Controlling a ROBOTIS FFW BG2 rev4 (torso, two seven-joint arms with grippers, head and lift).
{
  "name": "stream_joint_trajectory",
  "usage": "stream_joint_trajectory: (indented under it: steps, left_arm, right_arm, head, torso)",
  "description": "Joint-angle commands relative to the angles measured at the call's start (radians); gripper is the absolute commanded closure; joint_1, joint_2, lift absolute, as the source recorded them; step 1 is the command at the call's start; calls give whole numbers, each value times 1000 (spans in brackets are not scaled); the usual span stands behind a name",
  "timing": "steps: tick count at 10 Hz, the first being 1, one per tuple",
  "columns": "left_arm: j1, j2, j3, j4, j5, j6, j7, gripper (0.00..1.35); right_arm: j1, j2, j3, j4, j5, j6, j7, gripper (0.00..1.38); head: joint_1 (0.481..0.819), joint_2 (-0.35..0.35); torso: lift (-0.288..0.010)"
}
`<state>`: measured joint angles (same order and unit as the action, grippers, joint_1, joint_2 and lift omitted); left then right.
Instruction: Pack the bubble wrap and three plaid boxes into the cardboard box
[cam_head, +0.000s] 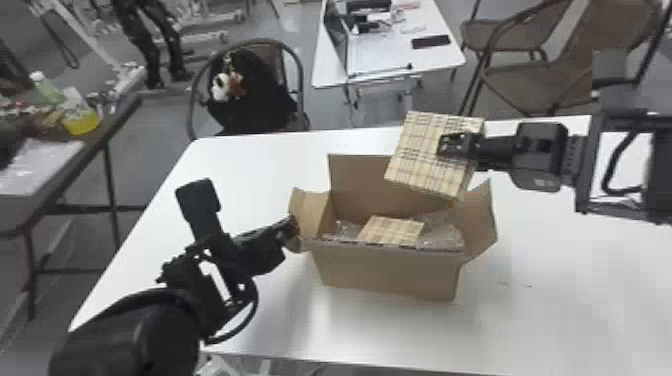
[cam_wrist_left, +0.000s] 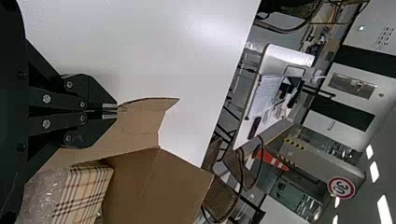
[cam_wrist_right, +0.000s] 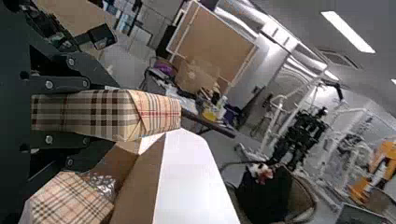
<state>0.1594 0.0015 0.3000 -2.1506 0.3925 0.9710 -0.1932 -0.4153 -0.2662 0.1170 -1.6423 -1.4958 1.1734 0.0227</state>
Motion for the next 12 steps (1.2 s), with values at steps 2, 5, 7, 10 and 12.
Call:
stream_joint_trajectory:
  steps: [2,5,7,10,12]
  left_arm:
    - [-12,-4,-16,1,-23,0,0,1220]
    - [-6,-4,-10,1,-23,-1,1,1220]
    - [-3,-4,-7,0,-20,-1,1,1220]
    - [2,-4,-4,0,-15,-11,3,1220]
    - [11,-4,2,0,-11,-24,3,1220]
  right_arm:
    - [-132,41,142,345,81,0,200,1125]
    - [-189,47,159,501,55,89,203,923]
    - [-186,36,159,490,0,106,201,61]
    - [-166,-15,53,208,78,146,195,199]
    - [-74,-27,-82,-21,187,155,158,206]
  head:
    - [695,290]
    - [695,306]
    - [695,309]
    - [695,305]
    - [693,277]
  torso:
    - [-148]
    - [-148]
    - [-148]
    - [-148]
    - [-148]
